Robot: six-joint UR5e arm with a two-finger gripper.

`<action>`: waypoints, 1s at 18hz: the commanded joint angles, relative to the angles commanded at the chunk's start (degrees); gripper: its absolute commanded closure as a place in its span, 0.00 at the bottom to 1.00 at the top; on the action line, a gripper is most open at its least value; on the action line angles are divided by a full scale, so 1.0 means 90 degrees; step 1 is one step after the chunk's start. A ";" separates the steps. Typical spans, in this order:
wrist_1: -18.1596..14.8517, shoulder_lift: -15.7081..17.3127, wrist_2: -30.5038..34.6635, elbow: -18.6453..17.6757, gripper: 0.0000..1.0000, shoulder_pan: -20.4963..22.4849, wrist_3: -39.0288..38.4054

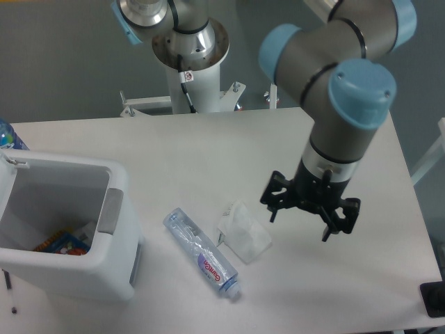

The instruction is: Open the trash can

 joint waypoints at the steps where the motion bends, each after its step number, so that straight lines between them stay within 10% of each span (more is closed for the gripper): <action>1: -0.0019 -0.0039 0.0274 -0.0039 0.00 0.0058 0.0215; 18: 0.0332 -0.0303 0.1008 -0.0206 0.00 0.0606 0.3254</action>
